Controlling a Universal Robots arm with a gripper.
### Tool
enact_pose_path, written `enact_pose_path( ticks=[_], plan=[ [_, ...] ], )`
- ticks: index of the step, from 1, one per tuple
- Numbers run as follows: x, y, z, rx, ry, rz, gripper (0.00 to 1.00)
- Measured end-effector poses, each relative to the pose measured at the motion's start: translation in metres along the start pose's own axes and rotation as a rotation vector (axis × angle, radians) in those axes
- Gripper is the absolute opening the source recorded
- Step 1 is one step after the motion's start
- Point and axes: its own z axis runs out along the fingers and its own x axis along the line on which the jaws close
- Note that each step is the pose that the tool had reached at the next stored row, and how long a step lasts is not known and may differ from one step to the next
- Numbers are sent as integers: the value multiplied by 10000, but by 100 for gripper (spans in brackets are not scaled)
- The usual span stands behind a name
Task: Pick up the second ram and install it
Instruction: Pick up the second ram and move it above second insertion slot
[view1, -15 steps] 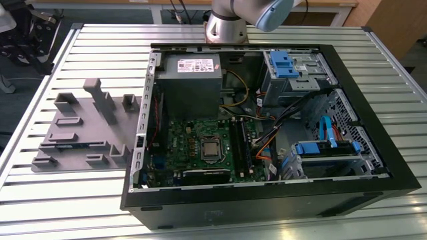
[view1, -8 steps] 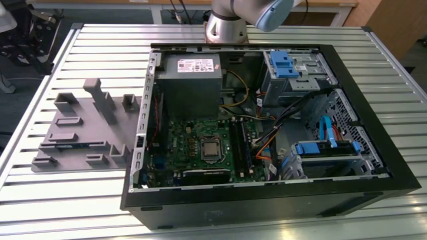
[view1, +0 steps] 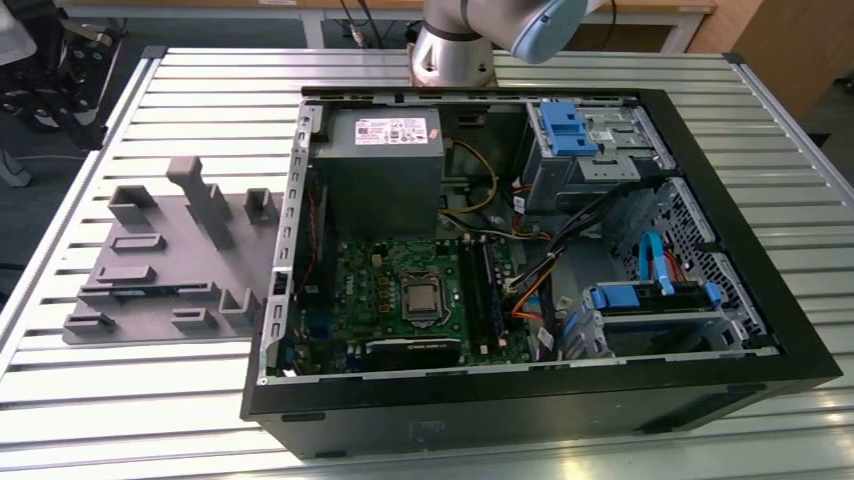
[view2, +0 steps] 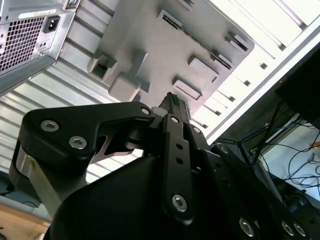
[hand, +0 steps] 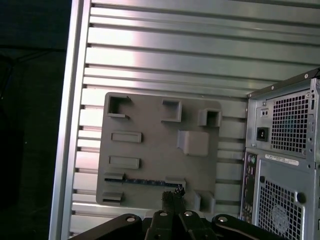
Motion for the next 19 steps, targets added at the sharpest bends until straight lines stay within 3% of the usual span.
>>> enact_pose_path(
  ticks=[6,13,19],
  plan=[
    [3,0,1,-8,20,-411,11],
    [5,0,4,-34,66,-1490,11],
    [8,0,6,-49,92,-2091,11]
  ],
)
